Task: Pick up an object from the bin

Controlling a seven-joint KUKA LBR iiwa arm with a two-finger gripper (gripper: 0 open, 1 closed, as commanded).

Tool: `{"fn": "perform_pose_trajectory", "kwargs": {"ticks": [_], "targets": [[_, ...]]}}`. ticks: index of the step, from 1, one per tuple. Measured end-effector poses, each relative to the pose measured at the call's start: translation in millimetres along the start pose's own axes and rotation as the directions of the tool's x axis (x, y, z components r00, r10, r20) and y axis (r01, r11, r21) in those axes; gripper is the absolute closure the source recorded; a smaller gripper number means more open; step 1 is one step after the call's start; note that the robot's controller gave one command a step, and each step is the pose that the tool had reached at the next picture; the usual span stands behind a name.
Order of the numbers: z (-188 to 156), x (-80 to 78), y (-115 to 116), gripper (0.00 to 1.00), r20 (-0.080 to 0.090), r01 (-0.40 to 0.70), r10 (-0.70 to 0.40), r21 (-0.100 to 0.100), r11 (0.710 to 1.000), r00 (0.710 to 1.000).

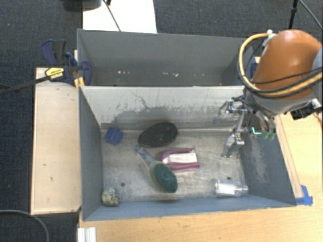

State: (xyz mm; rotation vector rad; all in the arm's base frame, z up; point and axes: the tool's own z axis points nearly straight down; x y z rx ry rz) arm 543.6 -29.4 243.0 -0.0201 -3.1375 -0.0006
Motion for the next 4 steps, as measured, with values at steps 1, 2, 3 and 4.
{"fn": "perform_pose_trajectory", "kwargs": {"ticks": [1,2,3,4], "targets": [[162,-21.1,51,0.0,-0.001,0.198,-0.198,-0.001,0.98,0.98],[169,-8.9,94,0.0,0.015,0.177,-0.177,0.002,0.984,0.984],[167,-11.1,93,1.0,0.021,0.176,-0.175,0.001,0.984,0.984],[11,-1.2,85,1.0,0.013,0.223,-0.223,0.002,0.975,0.975]]}}
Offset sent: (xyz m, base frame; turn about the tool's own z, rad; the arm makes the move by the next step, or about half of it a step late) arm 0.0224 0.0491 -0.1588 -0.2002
